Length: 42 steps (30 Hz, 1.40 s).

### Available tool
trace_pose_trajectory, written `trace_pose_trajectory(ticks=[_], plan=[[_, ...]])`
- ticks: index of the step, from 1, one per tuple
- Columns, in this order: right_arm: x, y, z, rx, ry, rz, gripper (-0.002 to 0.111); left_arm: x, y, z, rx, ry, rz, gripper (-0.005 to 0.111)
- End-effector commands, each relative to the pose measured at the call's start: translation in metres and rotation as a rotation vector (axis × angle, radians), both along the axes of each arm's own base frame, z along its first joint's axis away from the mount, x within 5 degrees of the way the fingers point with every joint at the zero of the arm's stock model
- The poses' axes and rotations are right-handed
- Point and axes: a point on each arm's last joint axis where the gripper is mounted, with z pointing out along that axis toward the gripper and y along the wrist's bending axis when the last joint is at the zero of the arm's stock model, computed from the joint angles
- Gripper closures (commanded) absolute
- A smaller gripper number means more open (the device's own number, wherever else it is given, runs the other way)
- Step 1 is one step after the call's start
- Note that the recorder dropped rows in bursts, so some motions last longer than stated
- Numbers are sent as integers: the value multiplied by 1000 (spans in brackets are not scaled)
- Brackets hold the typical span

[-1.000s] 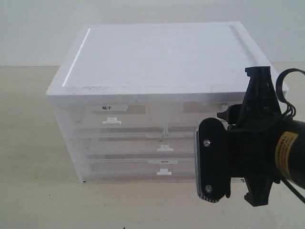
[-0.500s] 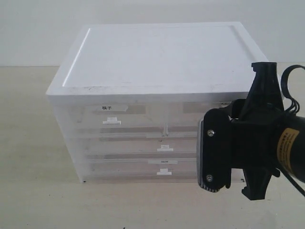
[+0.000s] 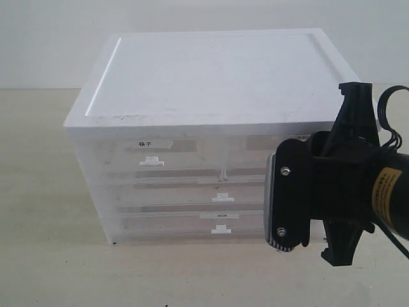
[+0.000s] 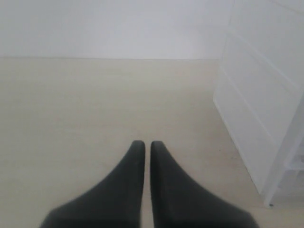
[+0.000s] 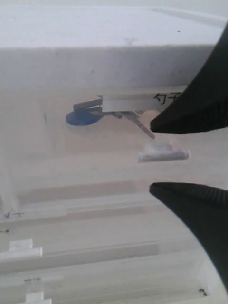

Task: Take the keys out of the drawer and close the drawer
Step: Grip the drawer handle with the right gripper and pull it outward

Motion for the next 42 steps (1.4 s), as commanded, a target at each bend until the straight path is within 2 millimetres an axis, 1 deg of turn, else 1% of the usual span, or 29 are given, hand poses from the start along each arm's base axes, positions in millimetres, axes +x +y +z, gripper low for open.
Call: trace_pose_trajectory(ticks=[1, 7, 13, 18, 20, 21, 25, 33, 35, 37, 42], plan=[[0, -3, 0, 19, 1, -17, 78, 0, 0, 2, 3, -12, -1, 102], [0, -2, 0, 29, 6, -16, 78, 0, 0, 2, 3, -12, -1, 102], [-3, -4, -8, 1, 15, 12, 78, 0, 0, 2, 3, -12, -1, 102], [-3, -4, -8, -3, 8, 14, 79, 0, 0, 2, 3, -12, -1, 102], [-3, -4, -8, -2, 8, 13, 84, 0, 0, 2, 3, -12, -1, 102], [-3, -4, -8, -2, 8, 13, 92, 0, 0, 2, 3, -12, -1, 102], [-3, -4, -8, -2, 8, 13, 109, 0, 0, 2, 3, -12, -1, 102], [-3, -7, -8, 1, 18, -22, 108, 0, 0, 2, 3, -12, -1, 102], [-4, -10, -4, 16, 13, -33, 108, 0, 0, 2, 3, -12, -1, 102], [-9, -12, 0, 57, 41, -19, 108, 0, 0, 2, 3, -12, -1, 102], [-22, -22, 5, 84, 119, -2, 108, 0, 0, 2, 3, -12, -1, 102]])
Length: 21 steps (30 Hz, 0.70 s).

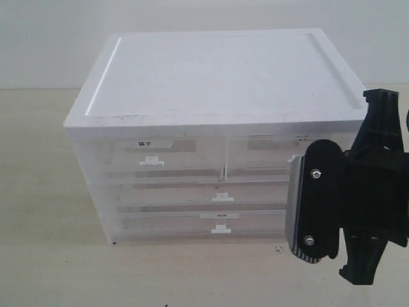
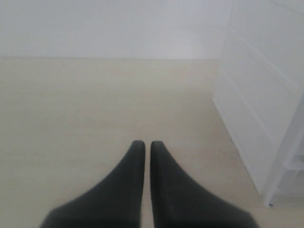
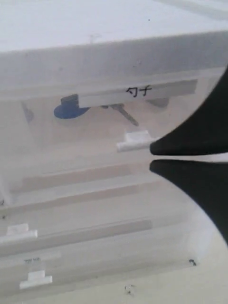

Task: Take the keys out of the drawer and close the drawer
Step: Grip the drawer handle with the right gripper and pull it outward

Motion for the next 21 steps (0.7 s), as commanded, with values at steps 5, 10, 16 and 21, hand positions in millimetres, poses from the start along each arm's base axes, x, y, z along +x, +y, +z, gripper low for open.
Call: trace_pose_trajectory(ticks=[5, 10, 16, 21], plan=[[-16, -10, 13, 108, 46, 48, 108, 0, 0, 2, 3, -12, -1, 102], [-9, -6, 5, -15, 18, 68, 73, 0, 0, 2, 3, -12, -1, 102], [3, 4, -2, -72, -56, 61, 73, 0, 0, 2, 3, -12, -1, 102], [6, 8, -5, -74, -63, 59, 73, 0, 0, 2, 3, -12, -1, 102]])
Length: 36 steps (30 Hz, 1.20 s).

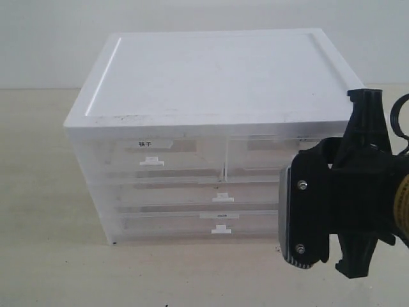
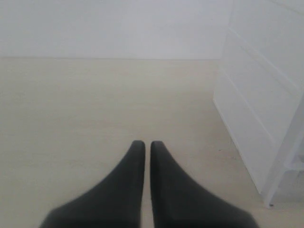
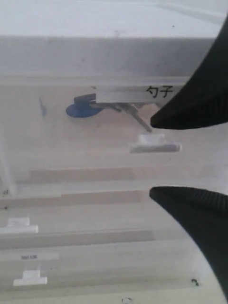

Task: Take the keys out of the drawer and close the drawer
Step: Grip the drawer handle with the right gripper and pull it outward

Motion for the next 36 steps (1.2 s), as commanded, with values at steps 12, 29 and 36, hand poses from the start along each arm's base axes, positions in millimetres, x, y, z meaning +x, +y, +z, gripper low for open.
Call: trace_pose_trajectory(ticks=[12, 29, 36], plan=[[15, 11, -16, -19, -45, -57, 73, 0, 0, 2, 3, -12, -1, 102], [-22, 24, -24, -112, 34, -36, 108, 0, 0, 2, 3, -12, -1, 102], [-36, 27, -27, -122, 84, -32, 108, 0, 0, 2, 3, -12, -1, 102]])
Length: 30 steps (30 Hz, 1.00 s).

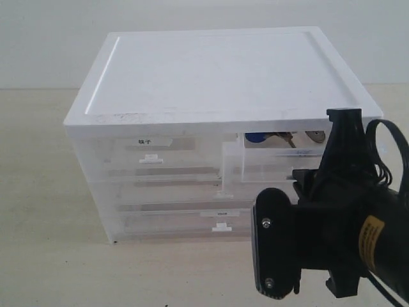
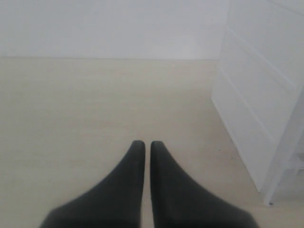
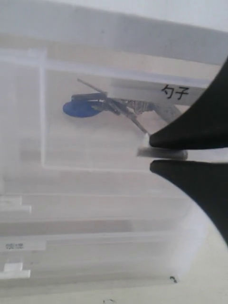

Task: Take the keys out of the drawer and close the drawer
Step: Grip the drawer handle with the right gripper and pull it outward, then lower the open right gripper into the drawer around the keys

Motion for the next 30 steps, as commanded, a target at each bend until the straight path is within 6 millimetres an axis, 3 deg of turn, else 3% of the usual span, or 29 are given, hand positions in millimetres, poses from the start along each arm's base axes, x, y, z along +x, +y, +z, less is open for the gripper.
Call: trace_pose_trajectory(ticks=[1, 7, 15, 20, 22, 27, 30], plan=[[-16, 3, -10, 24, 128, 25, 108, 0, 0, 2, 3, -12, -1, 102], [-29, -6, 5, 89, 139, 45, 108, 0, 0, 2, 3, -12, -1, 102], [-44, -26, 14, 131, 296, 75, 108, 0, 0, 2, 3, -12, -1, 102], [-49, -31, 35, 308, 364, 27, 108, 0, 0, 2, 3, -12, -1, 102], [-49, -31, 48, 357, 377, 2, 102, 0, 0, 2, 3, -12, -1, 102], [-46, -30, 87, 445, 342, -32, 68, 0, 0, 2, 3, -12, -1, 102], [-41, -34, 107, 480, 327, -152, 66, 0, 0, 2, 3, -12, -1, 102]])
